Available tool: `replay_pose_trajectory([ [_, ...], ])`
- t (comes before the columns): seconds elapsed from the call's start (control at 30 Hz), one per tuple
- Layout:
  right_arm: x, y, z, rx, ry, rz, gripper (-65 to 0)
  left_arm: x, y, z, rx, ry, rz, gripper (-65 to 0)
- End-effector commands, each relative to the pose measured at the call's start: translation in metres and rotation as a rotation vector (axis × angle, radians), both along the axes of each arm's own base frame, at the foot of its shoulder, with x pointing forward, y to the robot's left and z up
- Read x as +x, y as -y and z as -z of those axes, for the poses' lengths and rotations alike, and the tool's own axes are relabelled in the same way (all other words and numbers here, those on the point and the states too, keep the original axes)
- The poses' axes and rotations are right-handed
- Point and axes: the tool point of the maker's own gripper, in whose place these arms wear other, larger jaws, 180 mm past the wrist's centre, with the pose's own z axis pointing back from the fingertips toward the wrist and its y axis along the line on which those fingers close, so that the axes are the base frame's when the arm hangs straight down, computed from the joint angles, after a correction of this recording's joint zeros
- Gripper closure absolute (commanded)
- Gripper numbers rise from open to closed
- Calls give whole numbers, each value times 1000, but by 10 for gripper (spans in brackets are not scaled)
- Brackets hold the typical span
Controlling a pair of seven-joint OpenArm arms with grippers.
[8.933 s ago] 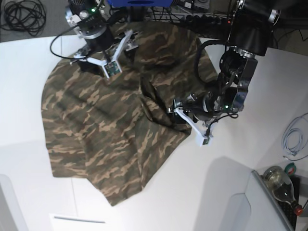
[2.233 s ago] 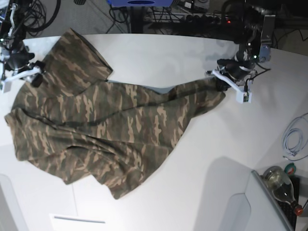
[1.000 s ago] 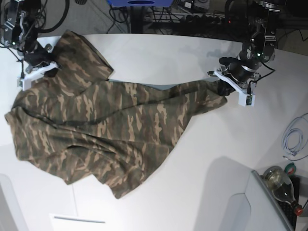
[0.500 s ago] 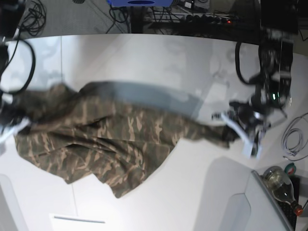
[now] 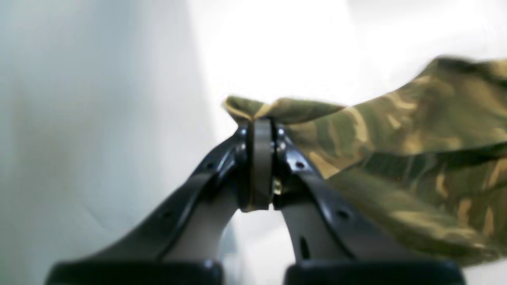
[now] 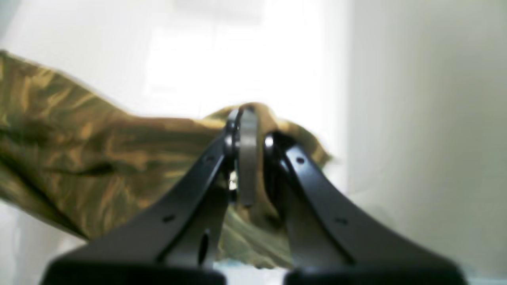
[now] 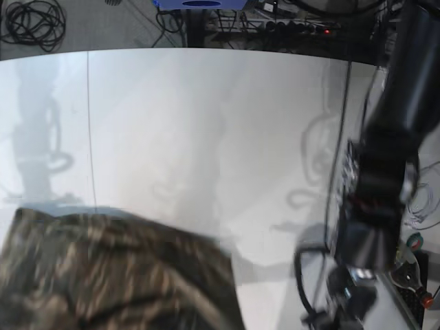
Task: Layout the t-shirt on the table in an organized manner, then fold the t-shirt properly
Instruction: 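Lift the shirt with both grippers and lay it flat on the table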
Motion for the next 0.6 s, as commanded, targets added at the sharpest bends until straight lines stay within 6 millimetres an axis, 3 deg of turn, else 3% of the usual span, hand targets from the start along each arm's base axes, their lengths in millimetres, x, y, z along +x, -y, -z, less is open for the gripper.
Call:
replay_pose_trajectory([
  [0.0,7,4,-72,-21,167,-12,-2,14,-4,-71,-10,152,-12,0],
  [0.1,-9,1,-160,-127,352,-63,-2,17,-4,-156,-9,307,-5,0],
  [0.13,-17,-1,-181,-156,397,-71,-2,15,-8,-176,-15,345,-10,0],
  [0.17,-24,-1,-196,-184,433,-76,-2,13,-16,-191,-29,376,-25,0],
  [0.23,-36,2,-206,-220,462,-79,-2,5,-23,-206,-51,398,-39,0],
  [0.33,-55,24,-174,-206,419,-35,-2,-13,-54,-183,-71,372,-96,0],
  [0.43,-80,48,-115,-159,337,20,-2,-39,-72,-137,-26,351,-115,0],
  [0.57,-119,32,-19,-88,216,11,-2,-82,-87,-46,44,235,-114,0],
])
